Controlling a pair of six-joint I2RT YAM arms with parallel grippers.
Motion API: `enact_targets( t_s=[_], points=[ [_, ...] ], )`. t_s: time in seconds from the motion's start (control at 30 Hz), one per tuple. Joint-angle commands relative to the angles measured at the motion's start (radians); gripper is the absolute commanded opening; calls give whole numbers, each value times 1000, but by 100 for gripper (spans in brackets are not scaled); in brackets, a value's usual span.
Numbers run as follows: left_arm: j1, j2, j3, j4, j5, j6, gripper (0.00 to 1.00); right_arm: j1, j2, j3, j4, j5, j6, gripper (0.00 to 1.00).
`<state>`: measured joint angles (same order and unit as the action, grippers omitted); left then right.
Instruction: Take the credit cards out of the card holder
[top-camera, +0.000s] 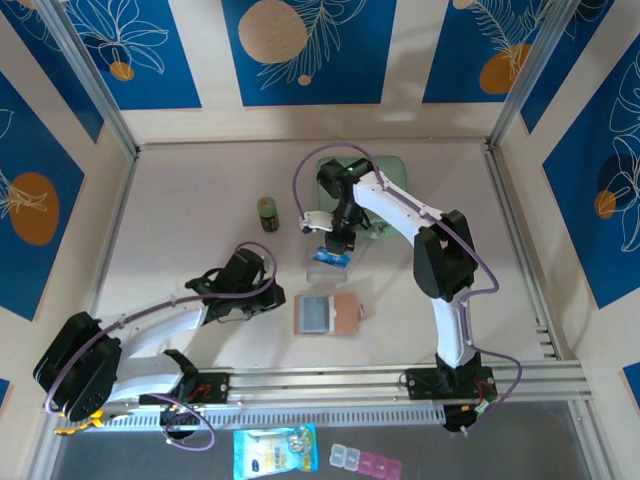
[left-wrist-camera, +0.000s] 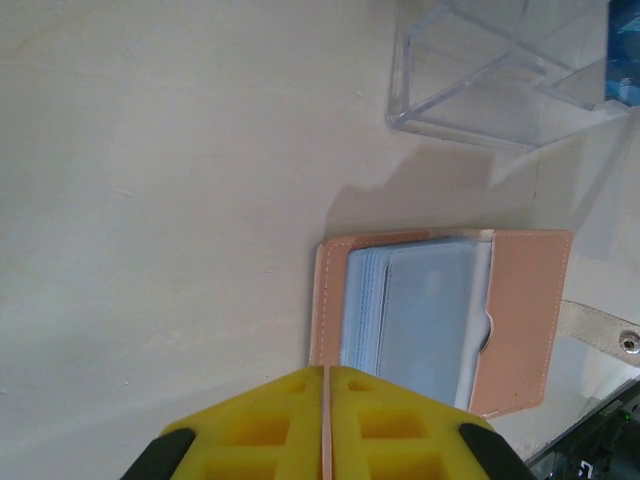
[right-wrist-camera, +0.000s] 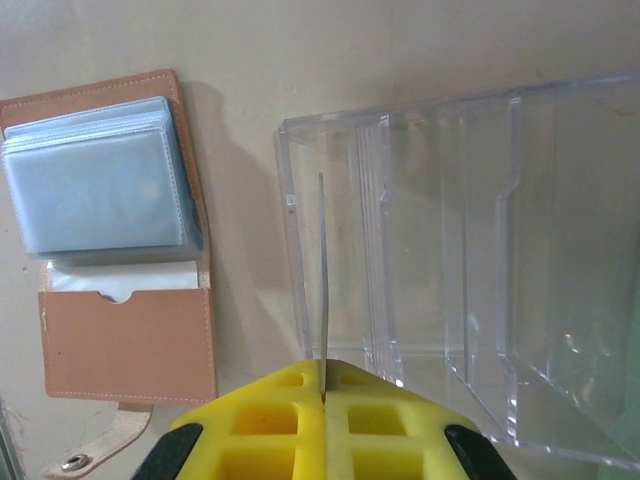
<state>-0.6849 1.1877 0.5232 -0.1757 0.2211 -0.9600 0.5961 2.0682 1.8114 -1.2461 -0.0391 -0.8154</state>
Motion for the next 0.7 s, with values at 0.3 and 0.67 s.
enact_targets(
  t_s=[0.3, 0.67],
  points=[
    [24, -52, -44, -13, 18, 11, 9, 19, 86, 48, -65, -71, -30, 0],
    [30, -90, -58, -30, 13, 5, 9, 32, 143, 48, -72, -98, -23, 6]
  ],
)
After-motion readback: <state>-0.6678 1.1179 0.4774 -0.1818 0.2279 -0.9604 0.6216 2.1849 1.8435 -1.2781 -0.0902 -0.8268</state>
